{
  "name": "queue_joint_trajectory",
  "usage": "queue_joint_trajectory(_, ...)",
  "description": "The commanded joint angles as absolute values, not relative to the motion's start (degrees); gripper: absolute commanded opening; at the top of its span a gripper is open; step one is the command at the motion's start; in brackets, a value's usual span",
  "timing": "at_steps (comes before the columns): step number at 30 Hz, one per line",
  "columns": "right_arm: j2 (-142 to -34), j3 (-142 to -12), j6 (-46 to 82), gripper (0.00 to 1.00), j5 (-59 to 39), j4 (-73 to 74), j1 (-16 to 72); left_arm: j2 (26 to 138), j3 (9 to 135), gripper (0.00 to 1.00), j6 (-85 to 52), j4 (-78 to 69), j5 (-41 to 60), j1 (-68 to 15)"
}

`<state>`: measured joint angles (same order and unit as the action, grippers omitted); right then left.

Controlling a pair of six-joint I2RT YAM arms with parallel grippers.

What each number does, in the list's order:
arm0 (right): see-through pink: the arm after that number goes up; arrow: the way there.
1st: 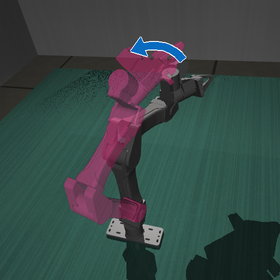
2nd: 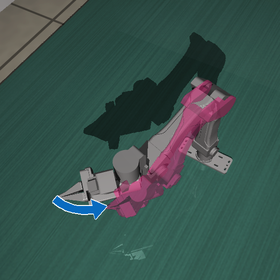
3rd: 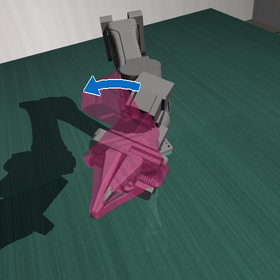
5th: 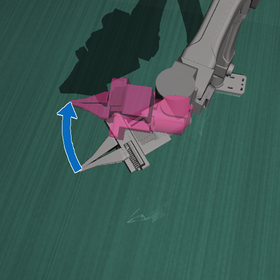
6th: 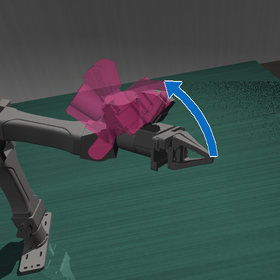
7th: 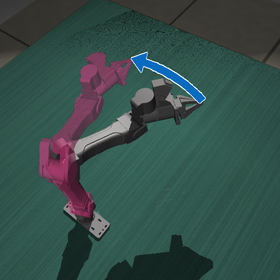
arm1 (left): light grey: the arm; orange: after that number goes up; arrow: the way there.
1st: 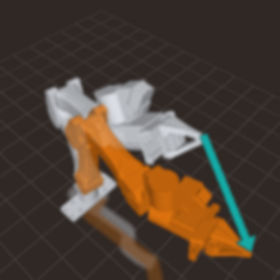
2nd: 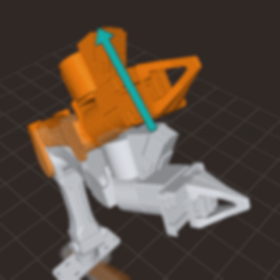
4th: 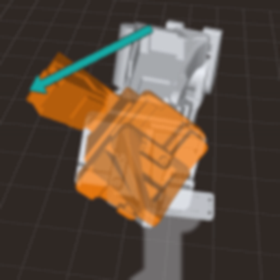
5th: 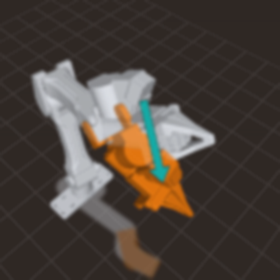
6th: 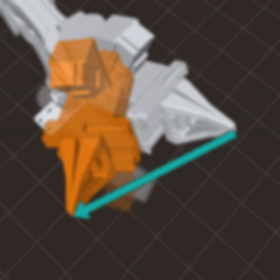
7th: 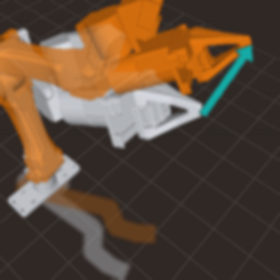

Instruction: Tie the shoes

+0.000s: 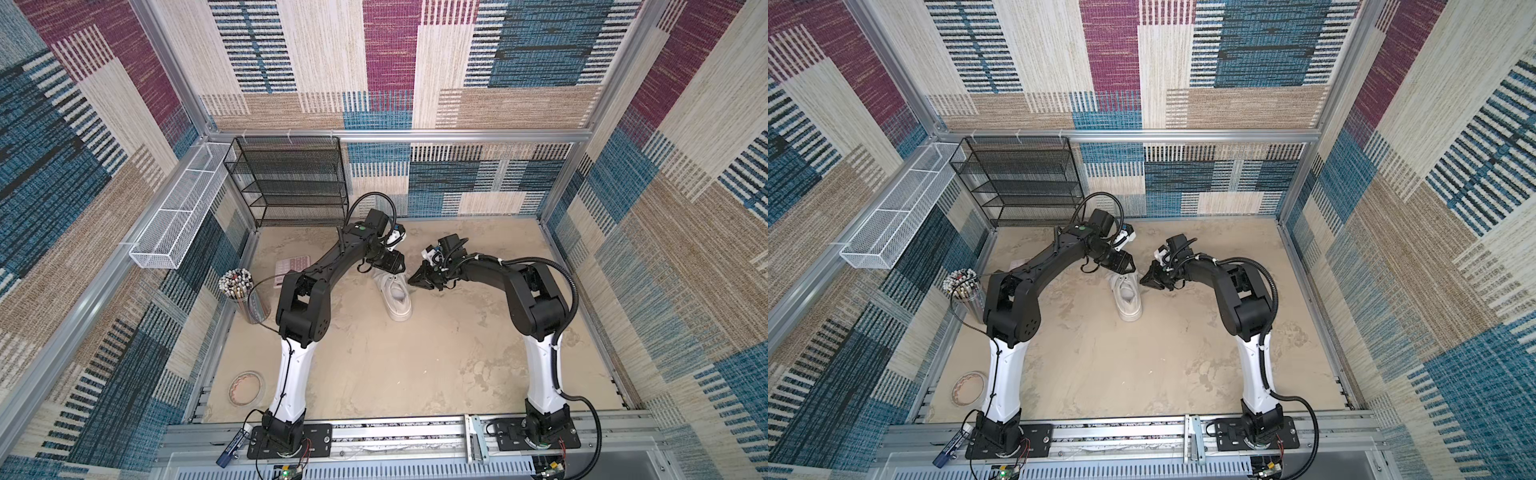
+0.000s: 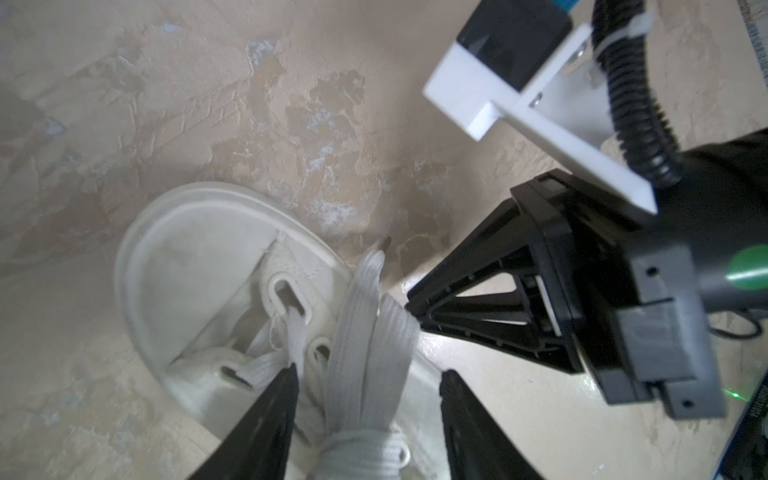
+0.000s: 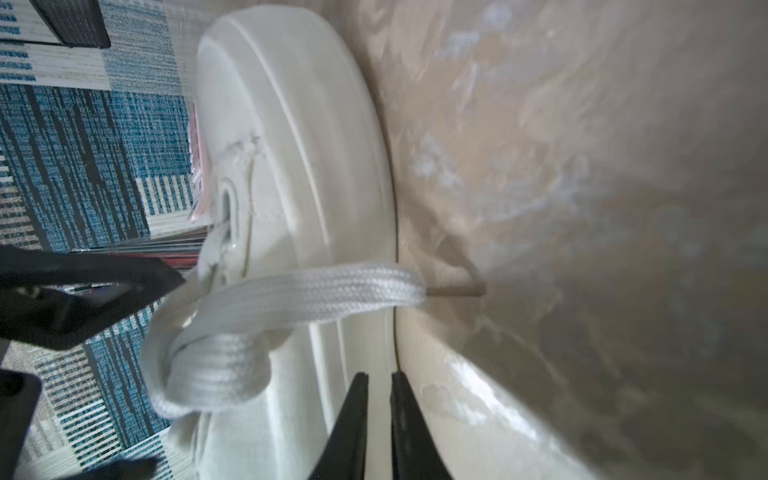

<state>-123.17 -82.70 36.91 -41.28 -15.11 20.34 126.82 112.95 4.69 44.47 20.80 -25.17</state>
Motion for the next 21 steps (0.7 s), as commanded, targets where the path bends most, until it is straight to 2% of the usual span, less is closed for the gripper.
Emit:
queue_joint_trajectory(1, -121.0, -80.3, 37.9, 0.16, -44.4, -12.8, 21.2, 124.8, 113.6, 0.61, 5.7, 44.6, 20.3, -24.9)
queue_joint_trajectory(8, -117.0, -73.6, 40.9, 0.18, -43.4, -8.4, 22.3, 123.5, 113.1, 0.62, 6.9, 45.2, 19.9, -24.1)
queue_joint_trajectory(14, -118.4, -74.6, 41.7, 0.18, -44.6, -7.6, 23.5, 123.2, 112.3, 0.62, 7.1, 45.4, 19.9, -23.8)
queue_joint_trajectory(17, -116.9, -74.8, 41.0, 0.18, -41.9, -9.3, 22.6, 123.1, 112.5, 0.59, 7.9, 46.2, 20.9, -23.7)
queue_joint_trajectory(21, -116.0, -75.6, 39.7, 0.23, -40.2, -10.8, 21.5, 123.1, 111.6, 0.57, 9.3, 46.7, 20.9, -23.7)
